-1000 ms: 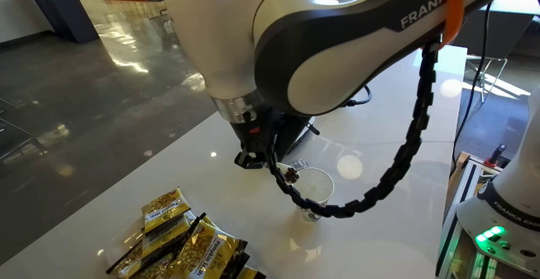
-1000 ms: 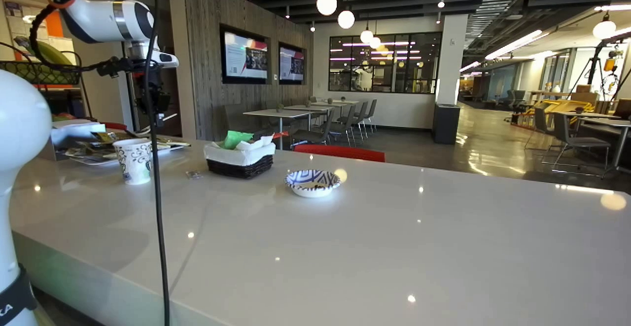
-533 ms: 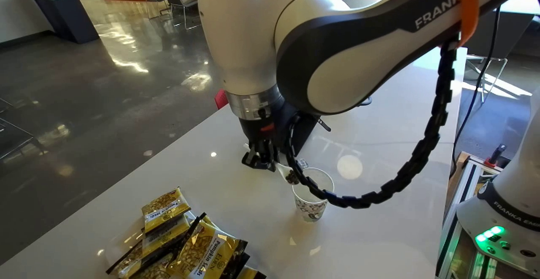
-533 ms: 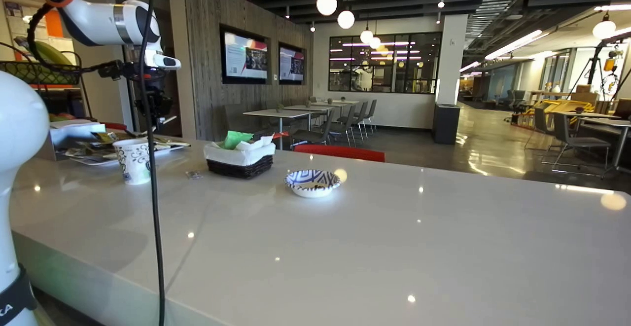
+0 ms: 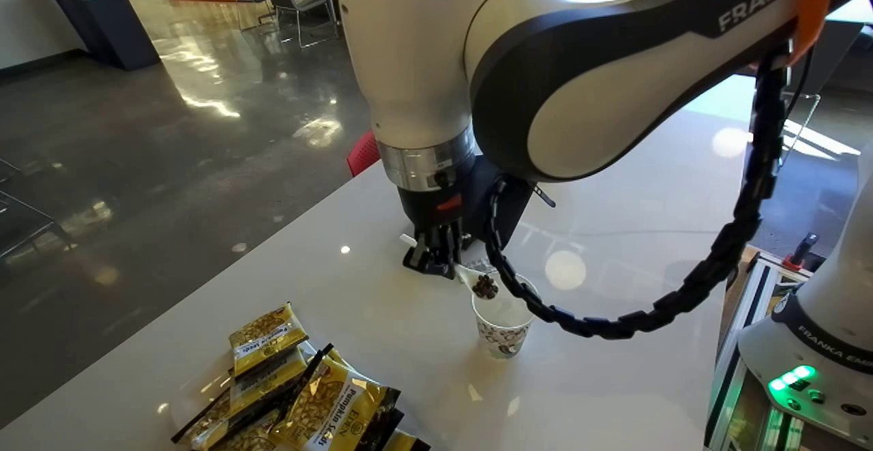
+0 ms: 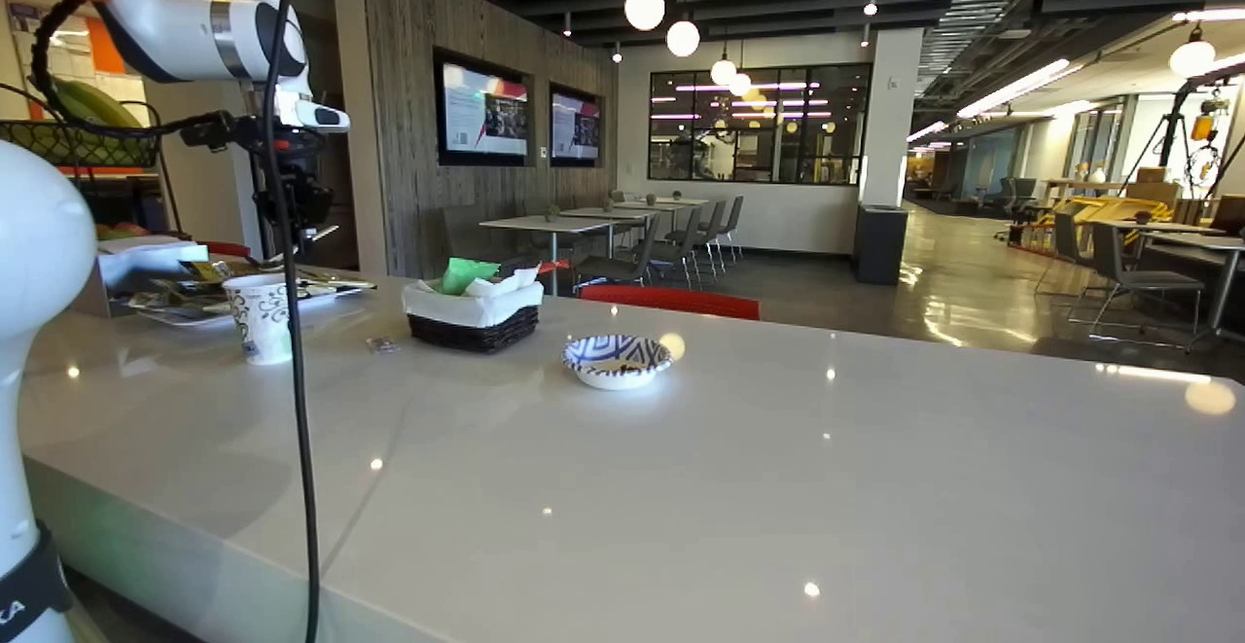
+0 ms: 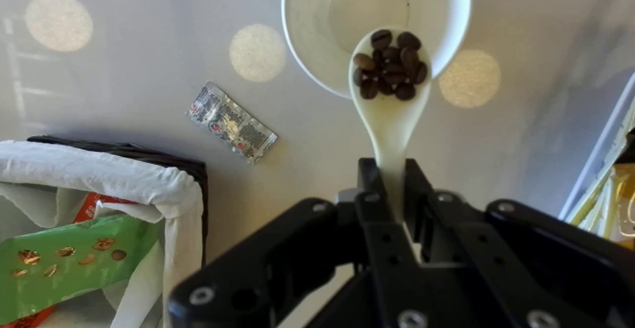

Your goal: Use the plastic spoon to put some of the contents of the plate into the paper cup

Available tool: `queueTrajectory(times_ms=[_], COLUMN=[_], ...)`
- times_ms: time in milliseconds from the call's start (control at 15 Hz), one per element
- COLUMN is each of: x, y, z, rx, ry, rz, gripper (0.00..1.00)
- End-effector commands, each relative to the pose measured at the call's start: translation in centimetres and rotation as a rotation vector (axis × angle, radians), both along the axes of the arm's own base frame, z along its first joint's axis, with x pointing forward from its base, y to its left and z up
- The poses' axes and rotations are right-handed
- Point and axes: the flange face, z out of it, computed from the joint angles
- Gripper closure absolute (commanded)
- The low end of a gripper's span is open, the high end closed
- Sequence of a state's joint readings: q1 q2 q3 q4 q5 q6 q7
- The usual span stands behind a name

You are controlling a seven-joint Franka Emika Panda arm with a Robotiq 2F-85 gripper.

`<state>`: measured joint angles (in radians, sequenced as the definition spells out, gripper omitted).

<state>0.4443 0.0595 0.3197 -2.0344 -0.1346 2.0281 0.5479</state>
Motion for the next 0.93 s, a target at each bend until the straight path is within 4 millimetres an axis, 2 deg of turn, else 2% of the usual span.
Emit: queueTrajectory(times_ms=[0,467,867], x=[-1.4,-2.6,-4.7], y=[-0.2,-0.8,-1.7], z=[-0.1,-0.7,-0.4], rx=[0.049,0.085,0.095], ry=[-0.041,-0.123,-0.185], rz=[0.01,-0.073,-0.086], gripper=[0.96,0.96,0.96])
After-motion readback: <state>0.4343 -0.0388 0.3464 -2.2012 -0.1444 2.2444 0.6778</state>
